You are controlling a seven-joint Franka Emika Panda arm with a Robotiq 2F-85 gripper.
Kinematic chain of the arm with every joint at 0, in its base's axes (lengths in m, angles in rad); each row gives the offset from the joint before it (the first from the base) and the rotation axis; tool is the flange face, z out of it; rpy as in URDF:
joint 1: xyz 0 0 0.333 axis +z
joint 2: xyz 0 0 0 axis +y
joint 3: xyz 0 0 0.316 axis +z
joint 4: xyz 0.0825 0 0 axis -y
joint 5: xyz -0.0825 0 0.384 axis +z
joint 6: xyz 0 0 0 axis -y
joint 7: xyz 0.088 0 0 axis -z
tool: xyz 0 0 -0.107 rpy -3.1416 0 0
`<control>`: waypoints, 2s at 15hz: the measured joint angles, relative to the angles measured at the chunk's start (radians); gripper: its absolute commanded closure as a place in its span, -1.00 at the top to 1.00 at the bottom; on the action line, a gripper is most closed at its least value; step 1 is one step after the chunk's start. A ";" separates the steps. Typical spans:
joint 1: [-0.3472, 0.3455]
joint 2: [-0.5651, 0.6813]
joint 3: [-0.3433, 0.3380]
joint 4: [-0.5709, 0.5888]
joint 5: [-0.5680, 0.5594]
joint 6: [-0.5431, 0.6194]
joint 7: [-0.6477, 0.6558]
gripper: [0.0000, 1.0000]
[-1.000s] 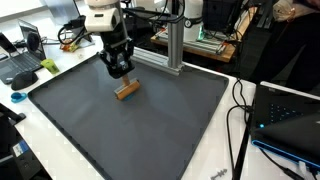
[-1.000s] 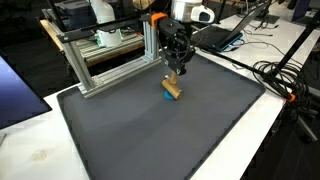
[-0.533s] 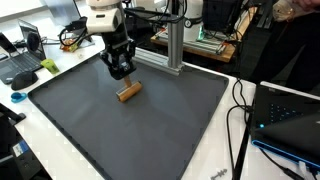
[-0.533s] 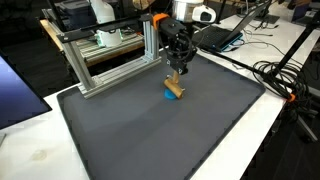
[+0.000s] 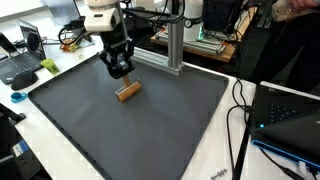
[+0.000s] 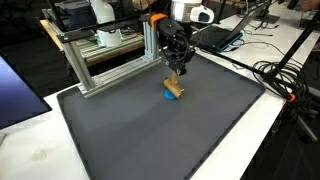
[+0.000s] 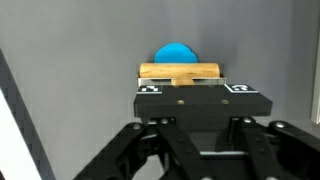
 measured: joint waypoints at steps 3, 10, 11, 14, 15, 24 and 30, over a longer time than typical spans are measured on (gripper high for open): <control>0.000 0.000 -0.002 0.000 -0.001 0.000 0.000 -0.57; 0.001 0.000 -0.008 0.000 -0.004 0.000 0.000 -0.57; 0.001 -0.001 -0.009 -0.001 -0.005 0.000 0.000 -0.57; 0.001 -0.001 -0.011 -0.001 -0.009 0.000 0.001 -0.57; 0.001 -0.001 -0.012 -0.001 -0.010 0.000 0.001 -0.57; 0.002 -0.002 -0.020 -0.001 -0.023 -0.003 0.001 -0.57; 0.002 -0.003 -0.030 -0.002 -0.043 -0.007 0.002 -0.57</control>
